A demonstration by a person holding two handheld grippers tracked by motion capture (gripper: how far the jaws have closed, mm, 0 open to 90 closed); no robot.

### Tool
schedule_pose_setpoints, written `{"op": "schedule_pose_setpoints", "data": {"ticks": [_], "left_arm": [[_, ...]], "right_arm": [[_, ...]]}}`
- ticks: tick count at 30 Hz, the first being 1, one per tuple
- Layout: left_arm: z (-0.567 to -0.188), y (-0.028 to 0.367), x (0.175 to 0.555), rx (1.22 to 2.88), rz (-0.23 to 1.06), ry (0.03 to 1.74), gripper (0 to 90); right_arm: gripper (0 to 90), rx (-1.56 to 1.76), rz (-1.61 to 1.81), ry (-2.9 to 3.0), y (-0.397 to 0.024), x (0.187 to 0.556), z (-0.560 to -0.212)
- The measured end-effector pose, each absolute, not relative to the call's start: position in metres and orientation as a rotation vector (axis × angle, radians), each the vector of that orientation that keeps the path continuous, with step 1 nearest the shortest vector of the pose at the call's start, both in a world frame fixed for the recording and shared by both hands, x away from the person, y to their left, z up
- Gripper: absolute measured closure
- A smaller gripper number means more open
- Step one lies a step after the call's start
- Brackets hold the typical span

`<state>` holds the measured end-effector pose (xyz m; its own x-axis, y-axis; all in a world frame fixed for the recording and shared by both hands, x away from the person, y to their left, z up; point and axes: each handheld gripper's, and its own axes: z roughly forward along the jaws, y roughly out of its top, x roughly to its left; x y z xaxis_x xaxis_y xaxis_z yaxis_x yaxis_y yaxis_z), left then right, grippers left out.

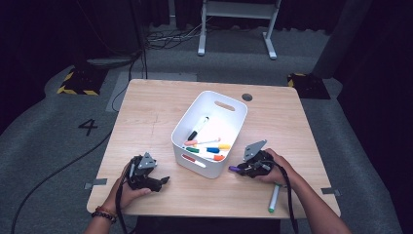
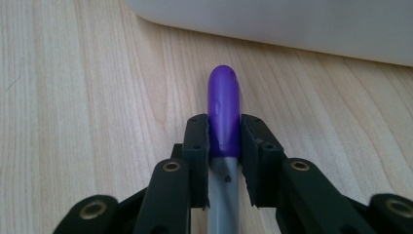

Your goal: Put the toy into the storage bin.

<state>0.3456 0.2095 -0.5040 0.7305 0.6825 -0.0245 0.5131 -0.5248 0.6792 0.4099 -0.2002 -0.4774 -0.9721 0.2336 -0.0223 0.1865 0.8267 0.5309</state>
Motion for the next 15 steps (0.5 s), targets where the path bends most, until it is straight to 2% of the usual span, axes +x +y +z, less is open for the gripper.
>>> {"op": "schedule_pose_setpoints", "data": {"ticks": [10, 15], "left_arm": [[-0.504, 0.209, 0.345, 2.244, 0.318, 0.904, 15.5], [-0.504, 0.209, 0.345, 2.245, 0.319, 0.903, 15.5]], "right_arm": [[74.6, 0.366, 0.83, 2.888, -0.2, 0.408, -0.476], [74.6, 0.373, 0.932, 2.819, -0.212, 0.405, -0.463]]}}
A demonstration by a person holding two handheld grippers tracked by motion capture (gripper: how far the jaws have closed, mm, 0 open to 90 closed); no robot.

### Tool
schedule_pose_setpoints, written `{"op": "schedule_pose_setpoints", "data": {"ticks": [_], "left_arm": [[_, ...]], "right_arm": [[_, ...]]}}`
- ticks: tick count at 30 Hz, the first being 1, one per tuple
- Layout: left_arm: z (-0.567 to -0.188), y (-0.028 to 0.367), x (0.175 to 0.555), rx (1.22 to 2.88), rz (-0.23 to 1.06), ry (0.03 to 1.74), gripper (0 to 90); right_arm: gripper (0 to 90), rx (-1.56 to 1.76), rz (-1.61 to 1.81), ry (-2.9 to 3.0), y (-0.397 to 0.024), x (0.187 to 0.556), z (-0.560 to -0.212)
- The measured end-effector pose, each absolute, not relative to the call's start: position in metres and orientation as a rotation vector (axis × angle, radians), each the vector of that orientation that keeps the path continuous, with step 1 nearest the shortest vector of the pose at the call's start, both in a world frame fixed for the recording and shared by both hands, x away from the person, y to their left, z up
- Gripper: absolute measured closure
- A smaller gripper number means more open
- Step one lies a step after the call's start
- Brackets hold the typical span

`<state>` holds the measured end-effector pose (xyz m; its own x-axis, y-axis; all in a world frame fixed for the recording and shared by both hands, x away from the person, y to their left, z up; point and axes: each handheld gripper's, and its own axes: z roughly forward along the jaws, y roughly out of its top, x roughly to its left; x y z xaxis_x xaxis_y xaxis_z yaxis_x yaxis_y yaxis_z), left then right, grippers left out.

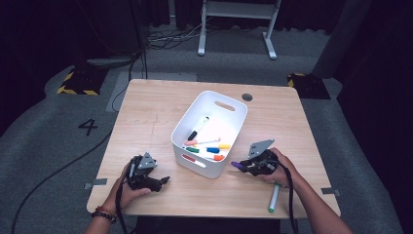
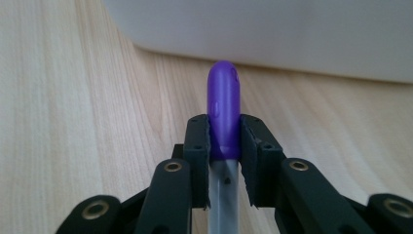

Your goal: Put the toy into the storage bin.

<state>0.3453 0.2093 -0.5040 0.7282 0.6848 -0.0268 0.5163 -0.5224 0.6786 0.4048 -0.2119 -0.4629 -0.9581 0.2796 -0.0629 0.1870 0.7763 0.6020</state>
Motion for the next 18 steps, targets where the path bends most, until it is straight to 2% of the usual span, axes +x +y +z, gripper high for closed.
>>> {"op": "schedule_pose_setpoints", "data": {"ticks": [18], "left_arm": [[-0.504, 0.209, 0.345, 2.246, 0.318, 0.9, 15.5]], "right_arm": [[74.6, 0.417, 1.25, 2.579, -0.241, 0.386, -0.378]]}}
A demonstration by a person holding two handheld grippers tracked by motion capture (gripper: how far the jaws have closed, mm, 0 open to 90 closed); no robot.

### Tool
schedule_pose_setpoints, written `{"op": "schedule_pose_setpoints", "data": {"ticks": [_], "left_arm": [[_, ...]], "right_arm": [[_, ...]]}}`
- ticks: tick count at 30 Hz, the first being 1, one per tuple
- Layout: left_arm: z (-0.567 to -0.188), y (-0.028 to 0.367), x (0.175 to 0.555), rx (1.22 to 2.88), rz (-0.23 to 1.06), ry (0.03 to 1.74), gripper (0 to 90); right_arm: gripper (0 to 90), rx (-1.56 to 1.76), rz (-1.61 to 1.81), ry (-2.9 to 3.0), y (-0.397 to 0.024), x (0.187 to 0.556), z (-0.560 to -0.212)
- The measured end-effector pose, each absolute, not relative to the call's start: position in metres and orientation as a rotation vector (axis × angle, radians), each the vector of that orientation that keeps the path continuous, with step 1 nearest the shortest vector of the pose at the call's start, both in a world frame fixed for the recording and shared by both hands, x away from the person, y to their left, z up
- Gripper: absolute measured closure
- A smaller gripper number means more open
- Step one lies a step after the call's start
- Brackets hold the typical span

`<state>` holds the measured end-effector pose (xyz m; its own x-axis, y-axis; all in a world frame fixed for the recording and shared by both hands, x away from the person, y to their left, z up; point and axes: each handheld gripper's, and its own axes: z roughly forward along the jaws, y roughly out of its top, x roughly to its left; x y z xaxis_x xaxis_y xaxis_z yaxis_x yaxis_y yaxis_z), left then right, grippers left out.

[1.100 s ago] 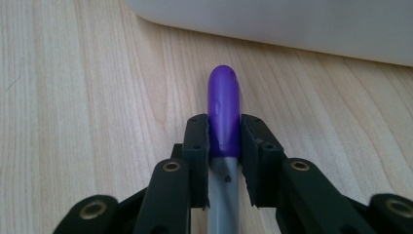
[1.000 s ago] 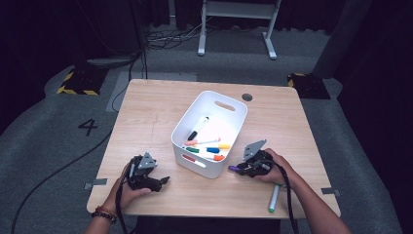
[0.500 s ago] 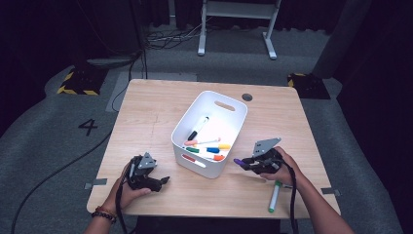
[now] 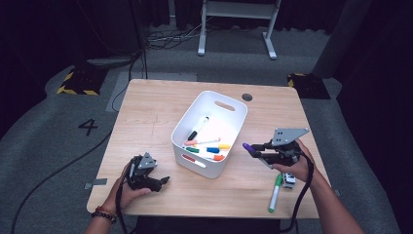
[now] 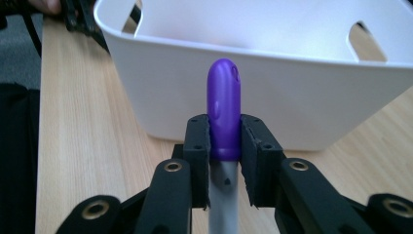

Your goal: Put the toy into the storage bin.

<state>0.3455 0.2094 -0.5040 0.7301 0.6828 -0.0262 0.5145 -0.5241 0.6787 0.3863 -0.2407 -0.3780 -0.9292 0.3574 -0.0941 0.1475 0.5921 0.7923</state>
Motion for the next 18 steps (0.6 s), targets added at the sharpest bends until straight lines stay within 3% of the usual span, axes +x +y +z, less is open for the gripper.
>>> {"op": "schedule_pose_setpoints", "data": {"ticks": [18], "left_arm": [[-0.504, 0.209, 0.345, 2.244, 0.318, 0.903, 15.5]], "right_arm": [[74.6, 0.443, 1.319, 2.475, -0.237, 0.4, -0.324]]}}
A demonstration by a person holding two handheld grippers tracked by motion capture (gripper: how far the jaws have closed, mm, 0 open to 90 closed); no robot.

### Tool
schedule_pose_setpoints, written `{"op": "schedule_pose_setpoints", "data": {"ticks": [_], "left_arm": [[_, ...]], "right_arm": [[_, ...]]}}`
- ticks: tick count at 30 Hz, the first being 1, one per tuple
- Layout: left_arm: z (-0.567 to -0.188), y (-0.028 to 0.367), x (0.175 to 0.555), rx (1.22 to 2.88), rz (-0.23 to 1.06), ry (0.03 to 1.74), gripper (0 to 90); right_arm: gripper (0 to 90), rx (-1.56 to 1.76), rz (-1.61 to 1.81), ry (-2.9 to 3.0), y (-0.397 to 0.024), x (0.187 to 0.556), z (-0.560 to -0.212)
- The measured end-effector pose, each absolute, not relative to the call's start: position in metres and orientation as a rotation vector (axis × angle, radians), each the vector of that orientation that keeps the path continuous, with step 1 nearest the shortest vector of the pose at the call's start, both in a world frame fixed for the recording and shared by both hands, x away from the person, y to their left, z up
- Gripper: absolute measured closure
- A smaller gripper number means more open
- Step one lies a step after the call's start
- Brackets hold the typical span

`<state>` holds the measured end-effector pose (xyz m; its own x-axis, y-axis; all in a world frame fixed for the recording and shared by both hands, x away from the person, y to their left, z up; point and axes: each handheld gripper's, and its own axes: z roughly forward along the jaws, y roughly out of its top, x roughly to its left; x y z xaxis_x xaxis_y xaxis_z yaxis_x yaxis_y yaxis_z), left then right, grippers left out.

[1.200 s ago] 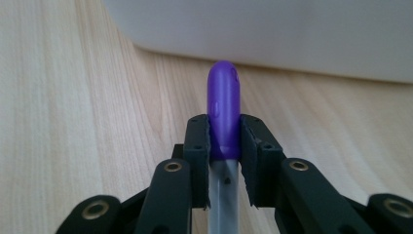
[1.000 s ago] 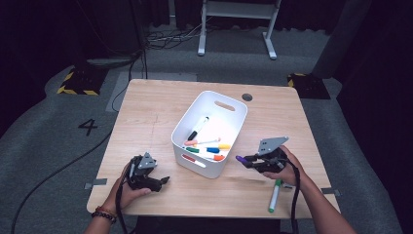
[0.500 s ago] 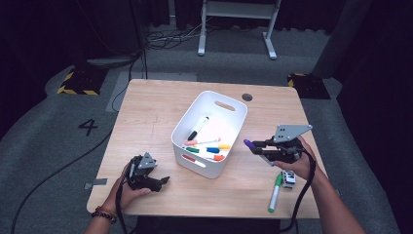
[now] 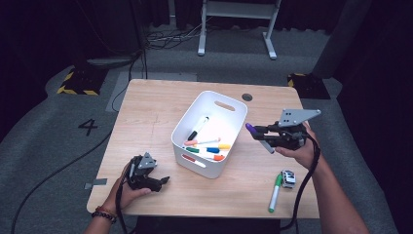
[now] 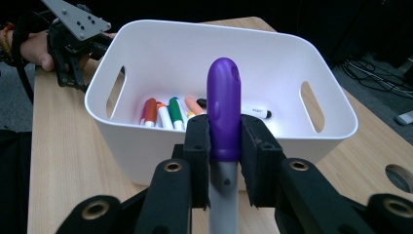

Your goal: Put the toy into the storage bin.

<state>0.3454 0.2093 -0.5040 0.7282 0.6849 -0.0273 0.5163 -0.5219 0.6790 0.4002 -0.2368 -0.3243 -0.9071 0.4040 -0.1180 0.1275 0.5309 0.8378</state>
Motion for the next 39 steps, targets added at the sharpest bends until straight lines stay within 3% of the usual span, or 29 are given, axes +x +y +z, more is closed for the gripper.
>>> {"op": "schedule_pose_setpoints", "data": {"ticks": [24, 39], "left_arm": [[-0.504, 0.209, 0.346, 2.248, 0.321, 0.893, 15.4], [-0.504, 0.209, 0.346, 2.248, 0.316, 0.895, 15.5]], "right_arm": [[74.6, 0.363, 1.302, 2.507, -0.164, 0.417, -0.287], [74.6, 0.358, 1.271, 2.563, -0.118, 0.431, -0.298]]}}
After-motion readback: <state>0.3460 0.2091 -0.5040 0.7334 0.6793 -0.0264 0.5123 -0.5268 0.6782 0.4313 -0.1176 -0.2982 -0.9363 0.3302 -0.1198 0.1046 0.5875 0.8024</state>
